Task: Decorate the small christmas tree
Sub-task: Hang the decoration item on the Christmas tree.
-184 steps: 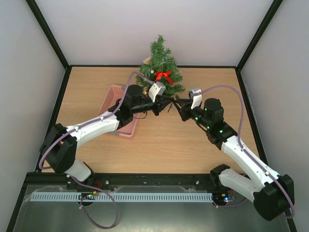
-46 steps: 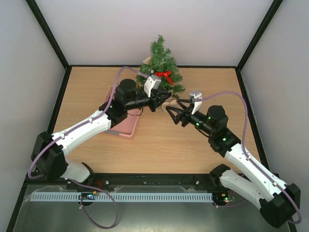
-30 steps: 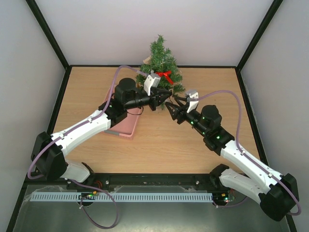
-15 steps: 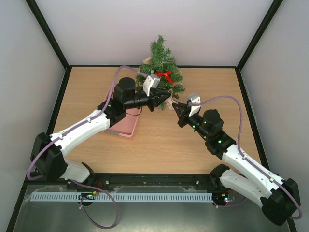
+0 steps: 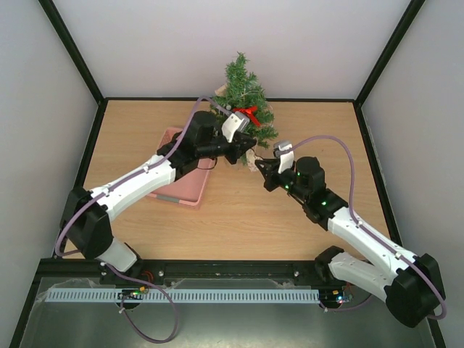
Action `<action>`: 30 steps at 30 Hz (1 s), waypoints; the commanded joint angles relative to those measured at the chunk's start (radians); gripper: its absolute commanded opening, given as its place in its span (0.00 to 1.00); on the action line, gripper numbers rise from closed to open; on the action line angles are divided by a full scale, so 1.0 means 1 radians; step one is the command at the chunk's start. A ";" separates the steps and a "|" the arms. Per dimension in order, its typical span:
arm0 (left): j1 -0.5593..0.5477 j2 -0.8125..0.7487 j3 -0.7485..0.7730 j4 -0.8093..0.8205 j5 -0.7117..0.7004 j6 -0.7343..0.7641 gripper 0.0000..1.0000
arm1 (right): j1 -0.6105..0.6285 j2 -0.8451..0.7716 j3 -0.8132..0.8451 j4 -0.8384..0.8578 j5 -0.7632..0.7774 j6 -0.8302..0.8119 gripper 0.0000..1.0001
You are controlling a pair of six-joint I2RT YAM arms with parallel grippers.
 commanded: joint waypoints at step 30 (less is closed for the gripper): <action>0.005 0.113 0.106 -0.026 -0.106 0.056 0.08 | -0.088 0.030 -0.013 0.040 -0.020 0.113 0.02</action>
